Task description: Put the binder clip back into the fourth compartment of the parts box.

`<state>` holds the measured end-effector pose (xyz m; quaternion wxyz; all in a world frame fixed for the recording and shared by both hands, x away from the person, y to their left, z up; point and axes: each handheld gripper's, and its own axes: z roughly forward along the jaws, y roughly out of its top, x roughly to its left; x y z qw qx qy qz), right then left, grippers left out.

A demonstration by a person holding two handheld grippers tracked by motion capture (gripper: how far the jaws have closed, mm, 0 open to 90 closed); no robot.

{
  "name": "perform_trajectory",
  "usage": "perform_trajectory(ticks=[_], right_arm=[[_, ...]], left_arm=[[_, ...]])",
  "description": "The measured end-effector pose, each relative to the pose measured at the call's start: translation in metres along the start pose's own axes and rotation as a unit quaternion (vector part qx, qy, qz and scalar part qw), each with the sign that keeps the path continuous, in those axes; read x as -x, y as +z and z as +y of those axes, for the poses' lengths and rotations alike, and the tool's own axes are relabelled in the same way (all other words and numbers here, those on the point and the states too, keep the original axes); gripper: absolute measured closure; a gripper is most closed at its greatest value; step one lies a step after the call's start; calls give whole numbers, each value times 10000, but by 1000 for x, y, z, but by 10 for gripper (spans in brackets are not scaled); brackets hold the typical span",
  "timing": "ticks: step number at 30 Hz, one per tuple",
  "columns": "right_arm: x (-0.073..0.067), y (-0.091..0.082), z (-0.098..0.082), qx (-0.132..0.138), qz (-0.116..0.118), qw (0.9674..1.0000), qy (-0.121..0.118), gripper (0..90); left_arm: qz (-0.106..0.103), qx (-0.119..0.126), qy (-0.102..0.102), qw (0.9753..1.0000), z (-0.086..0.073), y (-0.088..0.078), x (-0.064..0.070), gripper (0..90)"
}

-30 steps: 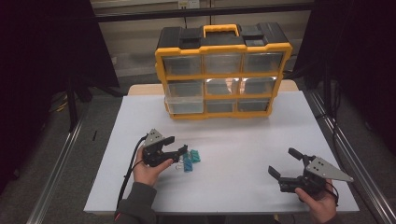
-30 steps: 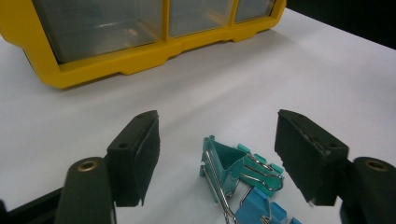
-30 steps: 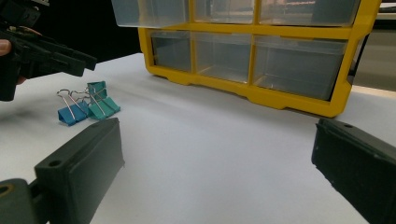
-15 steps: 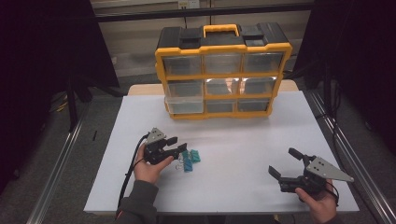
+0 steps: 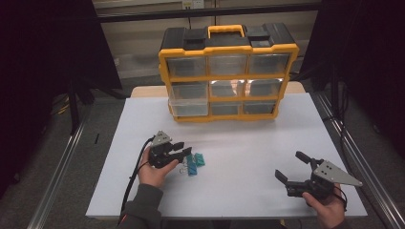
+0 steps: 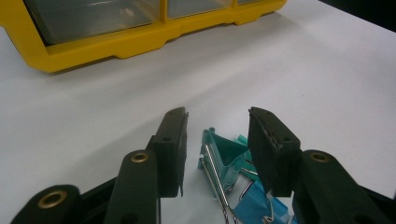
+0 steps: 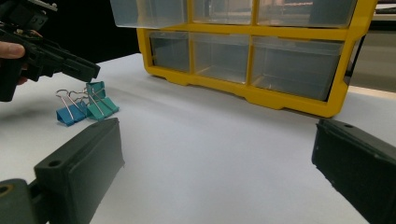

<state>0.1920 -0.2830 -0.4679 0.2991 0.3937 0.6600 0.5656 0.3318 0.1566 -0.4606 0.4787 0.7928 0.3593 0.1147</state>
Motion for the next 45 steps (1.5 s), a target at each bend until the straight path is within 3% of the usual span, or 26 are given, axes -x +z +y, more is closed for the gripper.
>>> perform_trajectory(ticks=[7,20,23,27,31,36,40,45], right_arm=[[0,0,0,-18,10,10000,-10,12],[0,-1,0,20,11,10000,-1,12],[0,-1,0,29,1,10000,13,12],[0,-1,0,17,9,10000,6,12],[-1,-1,0,11,7,10000,-2,12],[0,-1,0,36,-16,10000,26,12],[0,-1,1,26,6,10000,-3,12],[0,-1,1,20,53,10000,-13,12]], left_arm=[[-86,-94,2,9999,-1,2,1,577],[-51,-174,-25,9998,-3,0,-2,644],[-44,-242,40,9997,-5,-2,-3,644],[-89,-265,-30,9996,-12,-1,-2,646],[-95,-476,39,9988,-18,-2,-3,664],[-116,-459,-9,9989,-20,-1,-2,740],[-78,-617,113,9980,-23,1,-3,784],[-173,-629,12,9979,-26,2,-5,861]])
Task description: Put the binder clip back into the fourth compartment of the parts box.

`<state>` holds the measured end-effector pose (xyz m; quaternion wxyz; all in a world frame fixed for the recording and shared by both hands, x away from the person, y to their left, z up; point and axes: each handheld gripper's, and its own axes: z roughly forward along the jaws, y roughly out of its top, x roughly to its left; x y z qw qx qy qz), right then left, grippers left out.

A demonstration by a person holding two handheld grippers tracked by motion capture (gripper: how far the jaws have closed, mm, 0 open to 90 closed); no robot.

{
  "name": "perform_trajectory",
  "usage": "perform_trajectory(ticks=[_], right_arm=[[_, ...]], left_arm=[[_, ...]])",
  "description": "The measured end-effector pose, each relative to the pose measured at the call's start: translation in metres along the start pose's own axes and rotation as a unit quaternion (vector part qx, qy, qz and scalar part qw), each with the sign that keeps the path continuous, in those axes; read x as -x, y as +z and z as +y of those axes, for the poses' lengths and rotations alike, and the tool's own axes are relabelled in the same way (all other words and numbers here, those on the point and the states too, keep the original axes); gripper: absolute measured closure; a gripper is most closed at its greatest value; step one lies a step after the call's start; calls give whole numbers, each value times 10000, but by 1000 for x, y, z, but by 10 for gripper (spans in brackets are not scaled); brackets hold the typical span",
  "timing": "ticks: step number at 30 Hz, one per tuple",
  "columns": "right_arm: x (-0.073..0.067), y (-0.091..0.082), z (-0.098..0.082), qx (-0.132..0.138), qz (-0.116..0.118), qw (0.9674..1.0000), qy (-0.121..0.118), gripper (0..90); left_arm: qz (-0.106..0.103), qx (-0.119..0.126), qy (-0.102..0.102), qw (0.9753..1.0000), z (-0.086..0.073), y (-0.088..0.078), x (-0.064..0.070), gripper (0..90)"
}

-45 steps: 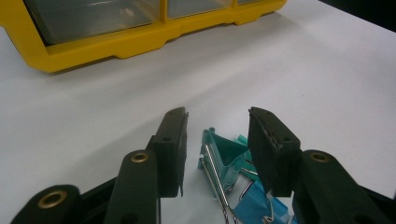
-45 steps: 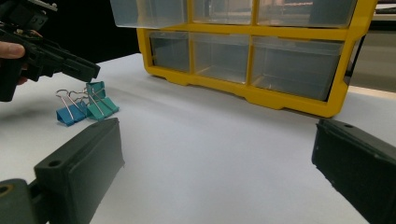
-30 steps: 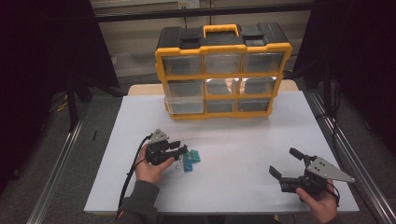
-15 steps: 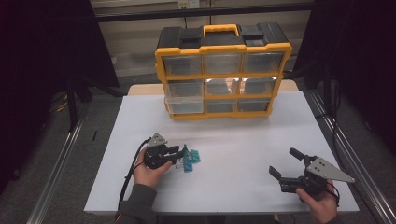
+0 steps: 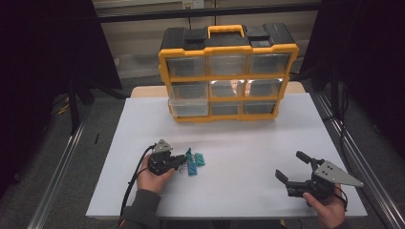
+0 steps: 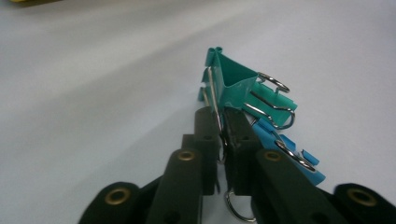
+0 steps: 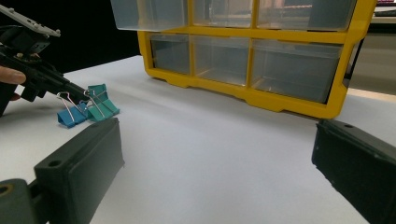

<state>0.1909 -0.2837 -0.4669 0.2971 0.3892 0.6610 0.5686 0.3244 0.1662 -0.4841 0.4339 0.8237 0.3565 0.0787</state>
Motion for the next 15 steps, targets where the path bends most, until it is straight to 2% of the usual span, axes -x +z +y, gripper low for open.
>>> perform_trajectory(ticks=[1,2,4,8,12,15], right_arm=[[0,0,0,-3,-7,10000,-4,12],[0,0,0,-3,-7,10000,-4,12],[0,0,0,7,-8,10000,8,12],[0,0,1,55,-10,10000,-10,12],[0,-1,1,62,8,10000,0,12],[0,0,1,50,18,10000,-10,12]], left_arm=[[46,-6,-12,10000,0,-1,-1,891],[-52,42,-55,10000,0,-1,-2,891],[-14,43,-44,10000,1,-2,-4,892],[-122,136,-182,9997,3,-6,-8,896],[-157,198,-310,9992,8,-16,-12,896],[-210,287,-323,9988,14,-24,-15,896]])
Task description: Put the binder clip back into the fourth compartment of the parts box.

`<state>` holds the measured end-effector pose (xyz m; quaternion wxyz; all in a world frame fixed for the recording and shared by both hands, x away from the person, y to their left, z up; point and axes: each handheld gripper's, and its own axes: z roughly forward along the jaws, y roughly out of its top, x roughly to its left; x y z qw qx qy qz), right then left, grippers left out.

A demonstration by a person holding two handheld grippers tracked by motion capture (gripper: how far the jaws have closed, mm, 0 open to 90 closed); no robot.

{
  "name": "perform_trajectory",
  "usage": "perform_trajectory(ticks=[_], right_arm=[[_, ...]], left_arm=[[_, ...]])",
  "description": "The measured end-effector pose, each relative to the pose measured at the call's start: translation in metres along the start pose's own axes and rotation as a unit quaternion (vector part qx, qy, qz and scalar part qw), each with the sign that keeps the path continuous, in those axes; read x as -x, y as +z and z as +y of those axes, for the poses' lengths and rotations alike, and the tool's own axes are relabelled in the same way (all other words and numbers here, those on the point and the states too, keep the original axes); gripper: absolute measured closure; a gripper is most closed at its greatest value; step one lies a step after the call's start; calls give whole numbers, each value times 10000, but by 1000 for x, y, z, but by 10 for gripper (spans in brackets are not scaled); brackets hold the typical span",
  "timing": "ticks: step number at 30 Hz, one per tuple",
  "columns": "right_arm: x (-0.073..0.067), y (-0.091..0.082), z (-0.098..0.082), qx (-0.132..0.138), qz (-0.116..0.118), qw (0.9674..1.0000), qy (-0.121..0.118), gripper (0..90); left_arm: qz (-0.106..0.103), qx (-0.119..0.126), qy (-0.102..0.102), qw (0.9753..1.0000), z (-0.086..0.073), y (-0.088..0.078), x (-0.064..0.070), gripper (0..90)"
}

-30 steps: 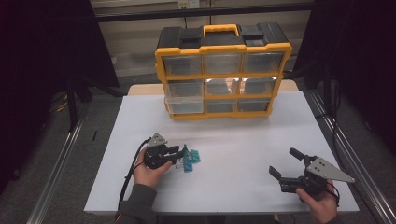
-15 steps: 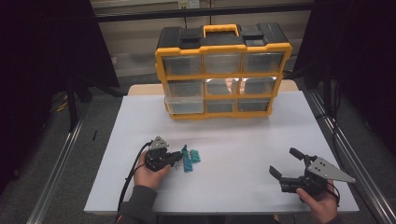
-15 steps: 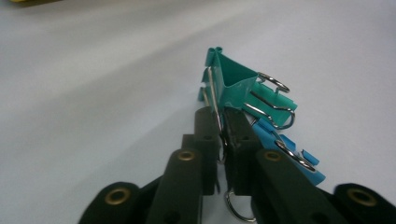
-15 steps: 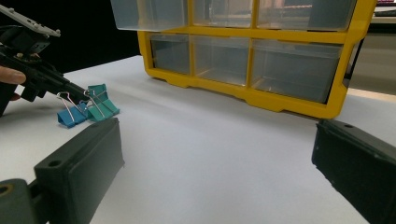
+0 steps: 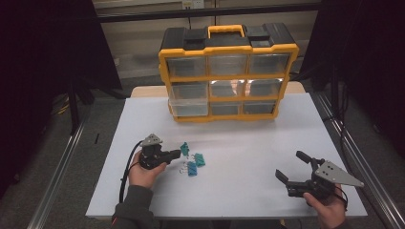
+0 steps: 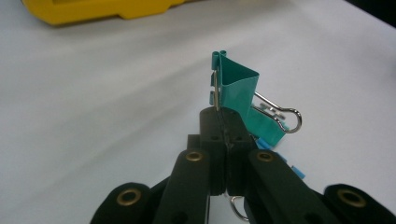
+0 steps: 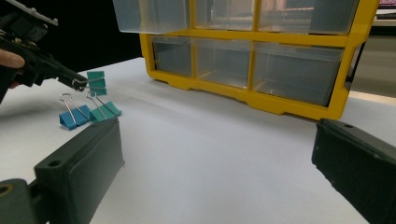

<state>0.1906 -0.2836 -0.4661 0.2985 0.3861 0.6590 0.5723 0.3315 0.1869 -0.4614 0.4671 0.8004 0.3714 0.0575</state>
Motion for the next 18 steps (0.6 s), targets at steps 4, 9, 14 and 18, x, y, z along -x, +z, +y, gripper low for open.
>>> perform_trajectory(ticks=[4,9,14,18], right_arm=[[0,0,0,13,-6,10000,6,12],[0,0,0,3,1,10000,-1,12],[1,0,0,12,-2,10000,-9,12],[1,0,0,8,-4,10000,-2,12]], left_arm=[[29,-36,-12,10000,10,-9,-1,896],[43,-63,-5,10000,23,-16,-2,896],[55,-101,100,9999,38,-23,0,896],[44,-96,105,9999,48,-28,2,897]])
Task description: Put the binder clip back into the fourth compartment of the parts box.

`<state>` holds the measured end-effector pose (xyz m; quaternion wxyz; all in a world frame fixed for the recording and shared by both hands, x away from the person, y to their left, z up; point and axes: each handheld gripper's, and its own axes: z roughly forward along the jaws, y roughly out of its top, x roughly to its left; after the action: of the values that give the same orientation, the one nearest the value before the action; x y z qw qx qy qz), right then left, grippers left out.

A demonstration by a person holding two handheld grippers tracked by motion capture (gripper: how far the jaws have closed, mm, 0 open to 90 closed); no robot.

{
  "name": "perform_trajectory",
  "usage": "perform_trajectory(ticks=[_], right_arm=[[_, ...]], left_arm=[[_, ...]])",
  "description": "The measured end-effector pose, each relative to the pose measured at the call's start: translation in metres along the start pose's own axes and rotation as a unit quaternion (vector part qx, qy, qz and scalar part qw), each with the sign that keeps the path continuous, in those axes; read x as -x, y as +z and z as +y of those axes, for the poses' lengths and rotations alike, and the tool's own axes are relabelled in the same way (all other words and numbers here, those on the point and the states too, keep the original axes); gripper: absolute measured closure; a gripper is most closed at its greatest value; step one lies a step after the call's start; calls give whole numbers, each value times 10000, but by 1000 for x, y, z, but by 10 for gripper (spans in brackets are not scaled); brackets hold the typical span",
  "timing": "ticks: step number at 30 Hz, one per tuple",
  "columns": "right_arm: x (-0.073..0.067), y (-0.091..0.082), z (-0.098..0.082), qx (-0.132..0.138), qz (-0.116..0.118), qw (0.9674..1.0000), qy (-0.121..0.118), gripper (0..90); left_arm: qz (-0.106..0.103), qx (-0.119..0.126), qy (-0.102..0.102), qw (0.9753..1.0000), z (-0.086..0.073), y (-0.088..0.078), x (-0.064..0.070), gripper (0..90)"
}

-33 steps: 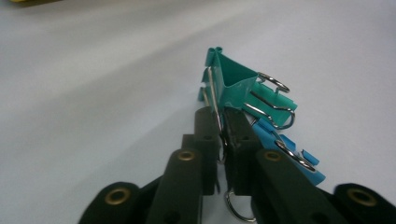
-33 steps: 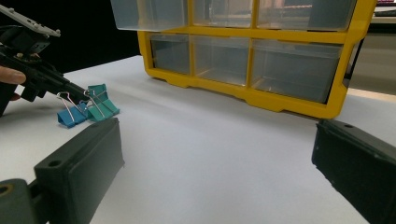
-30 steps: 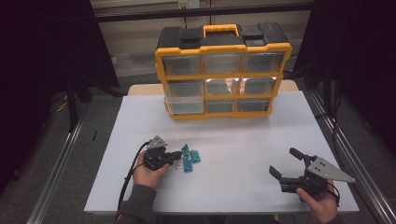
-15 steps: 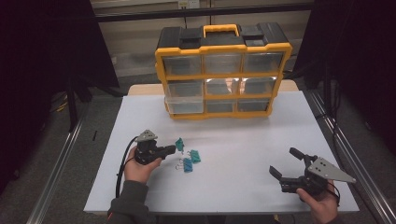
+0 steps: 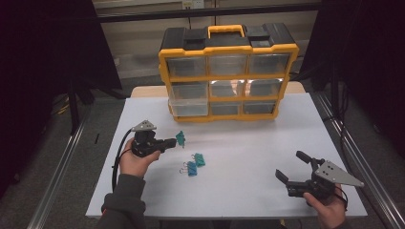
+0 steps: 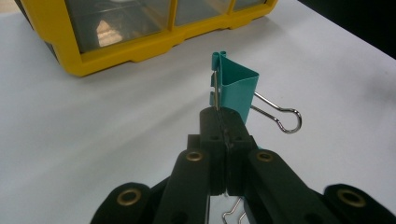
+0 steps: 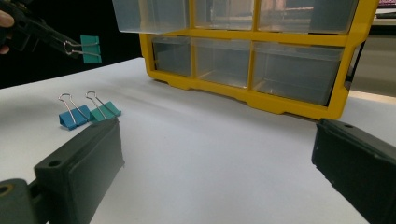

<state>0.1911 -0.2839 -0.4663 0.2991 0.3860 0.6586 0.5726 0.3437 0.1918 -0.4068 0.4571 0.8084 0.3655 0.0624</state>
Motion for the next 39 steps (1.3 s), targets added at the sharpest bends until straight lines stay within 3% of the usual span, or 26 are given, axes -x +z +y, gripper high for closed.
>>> perform_trajectory(ticks=[17,23,39], right_arm=[[1,0,0,-2,-24,10000,30,11],[1,1,-1,3,-24,10000,60,11],[1,1,0,19,0,10000,15,12]], left_arm=[[-186,-200,314,9991,52,-19,9,897],[-294,-258,374,9985,65,-21,12,897],[-283,-366,488,9977,97,-35,15,897]])
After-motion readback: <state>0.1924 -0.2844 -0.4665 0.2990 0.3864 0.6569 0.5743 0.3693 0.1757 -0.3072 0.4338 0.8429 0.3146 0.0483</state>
